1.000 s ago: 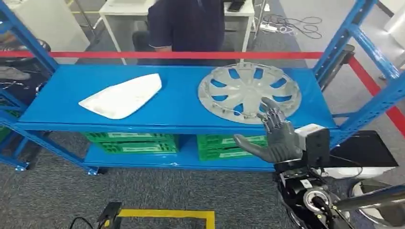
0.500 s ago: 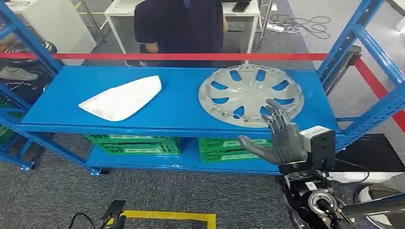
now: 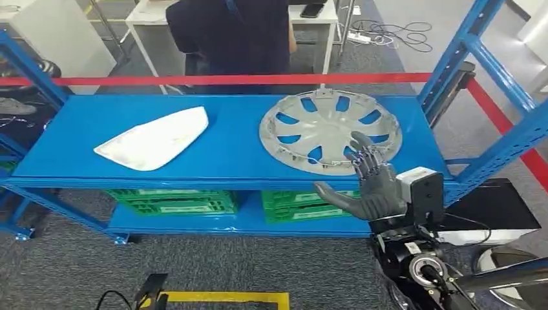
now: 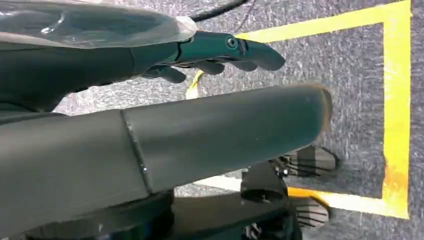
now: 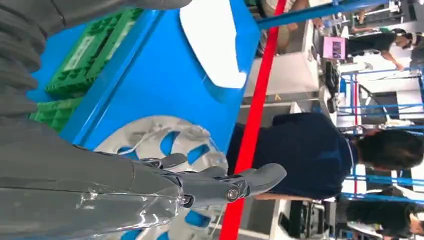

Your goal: Take the parts from the cabinet and place them on the table.

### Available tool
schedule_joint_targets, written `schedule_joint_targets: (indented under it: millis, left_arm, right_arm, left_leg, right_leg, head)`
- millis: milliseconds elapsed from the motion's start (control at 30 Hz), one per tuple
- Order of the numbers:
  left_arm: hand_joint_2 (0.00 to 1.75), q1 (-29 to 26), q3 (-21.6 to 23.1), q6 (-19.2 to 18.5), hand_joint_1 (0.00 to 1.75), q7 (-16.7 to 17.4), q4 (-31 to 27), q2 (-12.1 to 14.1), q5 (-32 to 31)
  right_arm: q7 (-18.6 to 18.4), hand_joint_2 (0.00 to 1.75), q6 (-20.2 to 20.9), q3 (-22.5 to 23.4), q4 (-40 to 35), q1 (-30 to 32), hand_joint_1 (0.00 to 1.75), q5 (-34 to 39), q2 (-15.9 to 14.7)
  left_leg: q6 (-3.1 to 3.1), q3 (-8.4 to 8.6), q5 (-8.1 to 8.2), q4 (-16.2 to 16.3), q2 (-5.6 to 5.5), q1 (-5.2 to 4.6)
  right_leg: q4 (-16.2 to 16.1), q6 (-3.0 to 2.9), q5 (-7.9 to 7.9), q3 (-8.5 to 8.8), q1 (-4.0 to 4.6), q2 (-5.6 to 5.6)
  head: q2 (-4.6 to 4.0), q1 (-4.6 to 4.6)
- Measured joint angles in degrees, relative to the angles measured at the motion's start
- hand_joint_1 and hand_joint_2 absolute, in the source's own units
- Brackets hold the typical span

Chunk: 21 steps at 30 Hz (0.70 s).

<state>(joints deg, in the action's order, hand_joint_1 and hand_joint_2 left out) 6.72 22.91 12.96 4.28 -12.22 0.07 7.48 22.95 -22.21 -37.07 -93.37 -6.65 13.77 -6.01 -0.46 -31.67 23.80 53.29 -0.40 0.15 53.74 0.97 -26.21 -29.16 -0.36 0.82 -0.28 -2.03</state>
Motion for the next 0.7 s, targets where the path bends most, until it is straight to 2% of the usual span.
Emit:
schedule_joint_targets:
  millis: [33, 67, 100, 167, 200, 233, 267, 333, 367, 400, 433, 467, 500, 533, 567, 600, 633, 667, 700]
  left_arm:
    - [0.0, 0.03, 0.0, 0.0, 0.0, 0.0, 0.0, -0.07, 0.0]
    - [0.0, 0.03, 0.0, 0.0, 0.0, 0.0, 0.0, -0.04, 0.0]
    - [0.0, 0.07, 0.0, 0.0, 0.0, 0.0, 0.0, 0.02, 0.0]
    - [0.0, 0.04, 0.0, 0.0, 0.0, 0.0, 0.02, -0.02, -0.02]
    - [0.0, -0.02, 0.0, 0.0, 0.0, 0.0, 0.0, -0.04, 0.0]
    - [0.0, -0.07, 0.0, 0.0, 0.0, 0.0, 0.0, -0.04, 0.0]
    - [0.0, -0.09, 0.0, 0.0, 0.0, 0.0, 0.02, -0.07, 0.0]
    - [0.0, -0.06, 0.0, 0.0, 0.0, 0.0, 0.0, -0.11, 0.0]
    - [0.0, -0.06, 0.0, 0.0, 0.0, 0.0, 0.0, -0.13, 0.0]
    - [0.0, 0.01, 0.0, 0.0, 0.0, 0.0, 0.02, -0.13, -0.02]
    - [0.0, 0.02, 0.0, 0.0, 0.0, 0.0, 0.0, -0.13, 0.0]
    - [0.0, -0.03, 0.0, 0.0, 0.0, 0.0, 0.0, -0.04, 0.0]
    - [0.0, -0.04, 0.0, 0.0, 0.0, 0.0, 0.02, -0.04, 0.0]
    - [0.0, -0.01, 0.0, 0.0, 0.0, 0.0, 0.02, 0.13, 0.0]
    - [0.0, -0.02, 0.0, 0.0, 0.0, 0.0, 0.02, 0.04, 0.0]
    - [0.0, 0.03, 0.0, 0.0, 0.0, 0.0, 0.02, 0.09, 0.0]
    - [0.0, 0.12, 0.0, 0.0, 0.0, 0.0, 0.0, 0.15, 0.0]
    - [0.0, 0.15, 0.0, 0.0, 0.0, 0.0, 0.0, 0.09, 0.0]
    - [0.0, 0.14, 0.0, 0.0, 0.0, 0.0, 0.0, 0.04, 0.0]
  right_arm:
    - [0.0, 1.75, 0.0, 0.06, -0.04, 0.0, 0.0, 0.0, 0.0]
    - [0.0, 1.75, 0.0, 0.07, -0.04, 0.0, 0.0, 0.0, -0.02]
    - [0.02, 1.75, 0.0, 0.07, -0.04, -0.11, 0.0, 0.0, -0.02]
    - [0.0, 1.75, 0.0, 0.04, -0.02, 0.1, 0.0, 0.0, -0.02]
    - [0.0, 1.75, 0.0, 0.04, -0.02, 0.17, 0.0, 0.0, -0.02]
    - [0.0, 1.75, 0.0, 0.04, -0.02, 0.2, 0.0, 0.0, -0.02]
    - [0.0, 1.75, 0.0, 0.07, -0.02, 0.2, 0.0, 0.0, -0.02]
    - [0.0, 1.75, 0.0, 0.07, -0.02, 0.16, 0.0, 0.0, -0.02]
    - [0.0, 1.75, 0.0, 0.07, -0.02, 0.1, 0.0, 0.0, -0.02]
    - [-0.04, 1.75, 0.0, 0.04, 0.0, 0.09, 0.0, 0.0, 0.0]
    - [0.02, 1.75, 0.0, 0.02, -0.02, 0.07, 0.0, 0.0, -0.02]
    - [-0.02, 1.75, 0.0, 0.02, -0.02, 0.16, 0.0, 0.0, -0.02]
    - [-0.07, 1.75, -0.07, 0.04, -0.02, 0.24, 0.0, 0.0, -0.02]
    - [-0.02, 1.75, -0.05, 0.04, -0.02, 0.15, 0.0, 0.0, 0.0]
    - [-0.04, 1.75, 0.0, 0.0, -0.02, 0.1, 0.0, 0.0, 0.0]
    - [-0.02, 1.75, 0.0, 0.0, -0.04, 0.07, 0.0, 0.0, 0.0]
    - [0.0, 1.75, 0.0, 0.0, -0.11, 0.05, 0.0, 0.0, 0.0]
    - [-0.02, 1.75, 0.0, 0.07, -0.37, 0.21, 0.0, 0.0, 0.0]
    - [0.09, 1.75, 0.0, 0.09, -0.37, 0.09, 0.0, 0.0, 0.0]
  left_leg:
    - [0.44, 0.39, -0.29, -0.67, 0.05, 0.46]
    - [0.65, 0.65, -0.27, -0.82, 0.05, 0.49]
    - [0.96, 0.73, -0.19, -0.82, 0.11, 0.54]
    - [1.15, 0.78, -0.04, -0.81, 0.11, 0.48]
    - [1.17, 0.8, 0.03, -0.77, 0.09, 0.48]
    - [1.14, 0.92, 0.11, -0.76, 0.05, 0.5]
    - [1.1, 1.13, 0.25, -0.73, -0.01, 0.53]
    - [0.73, 1.81, 0.71, -0.55, -0.18, 0.63]
    - [0.41, 2.02, 0.99, -0.44, -0.2, 0.62]
    - [0.13, 1.94, 1.13, -0.24, -0.25, 0.23]
    - [-0.07, 1.85, 1.08, -0.25, -0.24, 0.26]
    - [0.63, 1.8, 1.34, 0.19, -0.15, 0.02]
    - [0.87, 1.82, 1.17, 0.08, -0.14, 0.05]
    - [0.65, 1.71, 1.32, 0.29, -0.16, 0.02]
    - [0.7, 1.73, 1.12, 0.37, -0.19, -0.14]
    - [1.03, 1.8, 0.85, -0.19, -0.17, -0.44]
    - [1.74, 2.35, 0.4, -1.52, -0.13, -0.53]
    - [2.21, 4.23, -0.8, -4.96, -0.04, 0.36]
    - [1.6, 5.33, -1.5, -6.78, 0.25, 0.59]
  right_leg:
    - [0.19, 0.31, -0.35, -0.01, 0.2, -0.01]
    - [1.89, 0.53, -1.48, -0.46, 0.17, -0.15]
    - [6.5, 0.73, -4.17, -2.51, 0.04, -0.26]
    - [16.24, 1.07, -8.36, -7.38, -0.17, -0.31]
    - [19.82, 1.2, -9.24, -9.36, -0.2, -0.33]
    - [20.16, 1.24, -8.49, -9.88, -0.21, -0.38]
    - [17.43, 1.23, -6.27, -8.86, -0.22, -0.43]
    - [5.8, 1.03, 0.12, -3.43, -0.22, -0.49]
    - [0.76, 0.9, 1.35, -1.32, -0.21, -0.53]
    - [0.56, 0.59, 1.0, -1.02, 0.23, -0.48]
    - [0.61, 0.18, 1.11, -1.18, 0.06, -0.38]
    - [0.38, 0.52, 1.25, -1.22, -0.14, -0.33]
    - [0.39, 0.47, 1.25, -1.21, -0.01, -0.21]
    - [0.16, 0.68, 1.41, -1.18, -0.47, -0.14]
    - [0.14, 0.83, 1.45, -1.18, -0.55, -0.12]
    - [-0.14, 0.93, 1.56, -1.17, -0.68, -0.11]
    - [-0.96, 1.03, 1.88, -0.77, -0.63, -0.06]
    - [-1.5, 0.82, 1.95, -0.43, -0.14, -0.13]
    - [-0.29, 1.04, 1.08, -0.71, -0.11, -0.31]
  head:
    - [0.0, 0.0]
    - [0.0, 0.13]
    - [0.0, 0.66]
    - [0.0, 1.07]
    - [0.0, 1.16]
    - [0.0, 1.31]
    - [0.0, 1.44]
    - [0.0, 1.68]
    - [0.0, 1.79]
    - [0.0, 1.79]
    - [0.0, 1.79]
    - [0.0, 1.55]
    - [0.0, 1.44]
    - [0.0, 1.48]
    - [0.0, 1.53]
    - [0.0, 1.18]
    - [0.0, 0.77]
    - [0.0, 0.15]
    - [0.0, 0.48]
